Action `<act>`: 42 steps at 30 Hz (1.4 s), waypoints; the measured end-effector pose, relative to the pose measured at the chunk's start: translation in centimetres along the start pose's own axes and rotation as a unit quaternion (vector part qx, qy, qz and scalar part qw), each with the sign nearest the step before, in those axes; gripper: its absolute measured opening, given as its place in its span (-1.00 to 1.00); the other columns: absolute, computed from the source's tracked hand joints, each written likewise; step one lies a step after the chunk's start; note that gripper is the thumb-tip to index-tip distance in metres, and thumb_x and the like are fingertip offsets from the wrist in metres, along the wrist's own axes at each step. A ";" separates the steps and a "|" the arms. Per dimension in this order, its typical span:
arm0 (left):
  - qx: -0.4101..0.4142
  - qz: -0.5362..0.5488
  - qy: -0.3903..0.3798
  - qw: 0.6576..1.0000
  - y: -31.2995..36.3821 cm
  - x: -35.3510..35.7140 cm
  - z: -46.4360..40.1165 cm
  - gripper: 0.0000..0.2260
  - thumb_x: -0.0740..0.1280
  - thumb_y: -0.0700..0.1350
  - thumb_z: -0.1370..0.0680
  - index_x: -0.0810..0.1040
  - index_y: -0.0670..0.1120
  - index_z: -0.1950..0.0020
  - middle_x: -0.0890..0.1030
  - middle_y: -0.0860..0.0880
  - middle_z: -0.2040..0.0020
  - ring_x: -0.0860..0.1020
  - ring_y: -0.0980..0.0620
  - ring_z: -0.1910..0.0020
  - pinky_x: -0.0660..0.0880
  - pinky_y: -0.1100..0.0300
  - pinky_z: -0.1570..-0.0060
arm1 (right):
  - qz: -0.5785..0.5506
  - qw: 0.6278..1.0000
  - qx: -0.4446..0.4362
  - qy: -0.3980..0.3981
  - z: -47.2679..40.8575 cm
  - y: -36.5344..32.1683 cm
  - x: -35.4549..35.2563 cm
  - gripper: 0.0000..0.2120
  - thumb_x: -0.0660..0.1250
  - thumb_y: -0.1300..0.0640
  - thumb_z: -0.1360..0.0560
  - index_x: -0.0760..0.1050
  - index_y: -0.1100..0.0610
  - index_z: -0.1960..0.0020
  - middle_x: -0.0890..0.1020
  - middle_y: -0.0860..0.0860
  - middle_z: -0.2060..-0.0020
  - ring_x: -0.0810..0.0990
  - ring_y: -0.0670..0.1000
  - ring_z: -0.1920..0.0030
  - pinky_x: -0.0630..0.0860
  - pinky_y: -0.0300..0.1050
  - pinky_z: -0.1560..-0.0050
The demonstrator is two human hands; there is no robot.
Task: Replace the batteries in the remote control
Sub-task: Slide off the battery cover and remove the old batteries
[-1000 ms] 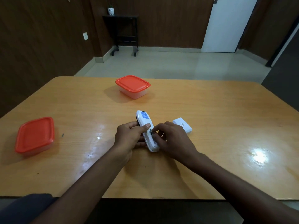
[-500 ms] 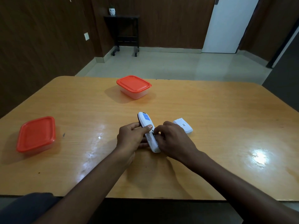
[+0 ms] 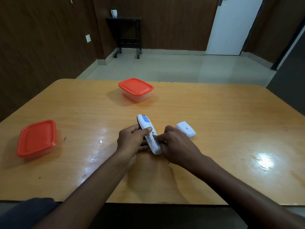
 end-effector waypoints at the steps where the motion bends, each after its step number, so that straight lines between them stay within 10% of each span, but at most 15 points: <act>1: -0.003 -0.001 0.000 1.000 0.0 0.0 -0.1 -0.66 0.52 -0.19 -0.48 0.65 -0.14 -0.25 0.75 -0.16 0.09 0.74 -0.07 0.29 0.65 0.09 0.32 | -0.002 1.000 -0.001 0.004 0.1 0.1 0.0 -0.71 0.22 0.14 -0.57 0.70 0.07 -0.12 0.53 0.09 0.14 0.57 0.14 0.18 0.53 0.11 0.13; 18: 0.050 -0.205 0.026 0.977 2.0 -1.6 -0.7 -0.71 0.59 -0.11 -0.42 0.69 -0.18 -0.09 0.73 -0.16 0.29 0.69 -0.01 0.44 0.70 0.06 0.20 | -0.193 0.970 0.142 0.048 0.0 4.0 -0.9 -0.92 0.47 0.09 -0.49 0.63 0.06 0.03 0.71 -0.02 0.34 0.62 -0.12 0.37 0.63 -0.08 0.27; 24: 0.084 -0.268 0.041 0.959 2.9 -1.4 -0.3 -0.73 0.57 -0.05 -0.43 0.64 0.01 -0.09 0.71 -0.07 0.24 0.63 0.00 0.52 0.50 0.24 0.51 | -0.150 0.971 0.163 0.095 0.1 5.9 -2.9 -0.82 0.50 0.14 -0.48 0.68 0.12 -0.08 0.73 0.02 0.20 0.66 -0.04 0.28 0.69 0.03 0.08; 42: 0.133 -0.310 0.008 0.941 3.2 -0.4 0.3 -0.75 0.54 -0.13 -0.44 0.68 -0.04 -0.11 0.67 0.02 0.12 0.65 0.04 0.39 0.63 0.17 0.35 | 0.017 0.988 0.134 0.074 -0.6 6.4 -2.2 -0.87 0.42 0.15 -0.46 0.63 0.13 -0.01 0.65 0.01 0.11 0.58 0.02 0.09 0.44 -0.15 0.15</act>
Point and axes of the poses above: each hand's wrist, its own z-axis away from the middle knuckle, its own x-axis out of the palm, y = z × x, the point moved 9 cm from there along -z, towards the middle knuckle
